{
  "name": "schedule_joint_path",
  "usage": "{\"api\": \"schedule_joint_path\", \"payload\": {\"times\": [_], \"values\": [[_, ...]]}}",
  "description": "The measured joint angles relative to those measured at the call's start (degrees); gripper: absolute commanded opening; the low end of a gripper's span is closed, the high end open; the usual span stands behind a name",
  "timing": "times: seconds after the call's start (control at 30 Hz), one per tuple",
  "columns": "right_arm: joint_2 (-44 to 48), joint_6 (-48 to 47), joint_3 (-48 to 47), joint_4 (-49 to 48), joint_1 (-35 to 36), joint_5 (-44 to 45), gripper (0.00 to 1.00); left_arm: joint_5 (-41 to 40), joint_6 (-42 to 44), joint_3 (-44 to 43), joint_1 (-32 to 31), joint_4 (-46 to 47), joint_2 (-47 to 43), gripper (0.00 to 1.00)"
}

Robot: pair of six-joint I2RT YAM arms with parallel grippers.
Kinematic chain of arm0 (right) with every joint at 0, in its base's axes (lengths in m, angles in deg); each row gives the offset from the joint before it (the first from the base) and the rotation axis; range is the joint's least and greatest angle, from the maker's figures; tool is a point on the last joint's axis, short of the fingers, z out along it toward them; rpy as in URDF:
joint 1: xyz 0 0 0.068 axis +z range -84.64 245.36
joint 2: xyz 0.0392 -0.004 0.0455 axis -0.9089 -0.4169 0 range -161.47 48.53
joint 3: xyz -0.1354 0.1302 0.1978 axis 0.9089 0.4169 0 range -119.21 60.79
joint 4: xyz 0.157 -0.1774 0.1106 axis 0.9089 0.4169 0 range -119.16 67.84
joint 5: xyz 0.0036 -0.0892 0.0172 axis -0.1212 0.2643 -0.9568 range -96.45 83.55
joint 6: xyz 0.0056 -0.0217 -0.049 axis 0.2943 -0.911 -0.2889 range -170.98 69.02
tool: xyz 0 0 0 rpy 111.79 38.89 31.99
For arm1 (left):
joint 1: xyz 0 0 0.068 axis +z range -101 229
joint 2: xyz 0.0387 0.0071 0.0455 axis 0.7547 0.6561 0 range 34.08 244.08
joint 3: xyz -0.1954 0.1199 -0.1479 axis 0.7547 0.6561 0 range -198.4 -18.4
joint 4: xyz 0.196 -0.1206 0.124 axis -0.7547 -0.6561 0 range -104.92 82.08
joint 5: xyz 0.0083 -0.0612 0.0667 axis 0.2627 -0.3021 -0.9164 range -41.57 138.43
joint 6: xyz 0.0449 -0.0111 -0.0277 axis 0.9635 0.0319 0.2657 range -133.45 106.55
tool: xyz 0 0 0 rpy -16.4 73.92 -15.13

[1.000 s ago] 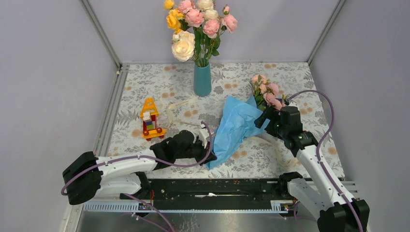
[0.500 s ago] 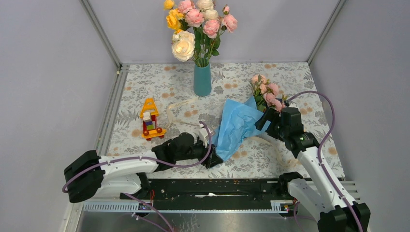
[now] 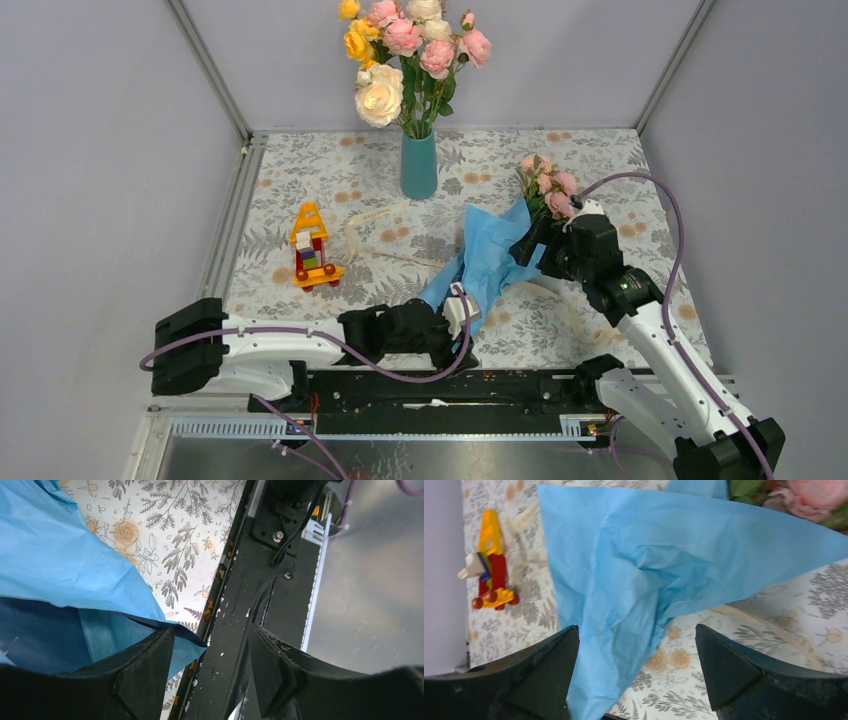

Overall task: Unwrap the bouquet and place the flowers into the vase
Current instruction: Unfold the wrapping paper at the center of the board.

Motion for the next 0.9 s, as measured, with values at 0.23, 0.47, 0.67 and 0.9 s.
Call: {"api": "schedule_joint_path", "payload": {"times": [0.23, 0.47, 0.67, 0.9], "values": [[-1.2, 0.8, -4.2, 0.0, 7.3, 1.6, 0.94, -3.0, 4.3, -3.1, -4.3, -3.7, 5.3, 0.62], [-8.8, 1.6, -6.3, -0.5, 17.6, 8.5, 0.94, -5.6, 6.7, -4.1, -7.0, -5.6, 7.8, 0.62], [-14.5, 2.7, -8.1, -0.1, 24.9, 15.0, 0.95, -5.9, 6.8, -4.1, -7.2, -6.2, 8.0, 0.62], [-15.3, 3.9, -10.2, 0.1, 27.1, 20.7, 0.55, -6.0, 6.6, -4.1, -7.2, -6.2, 8.0, 0.62]]}}
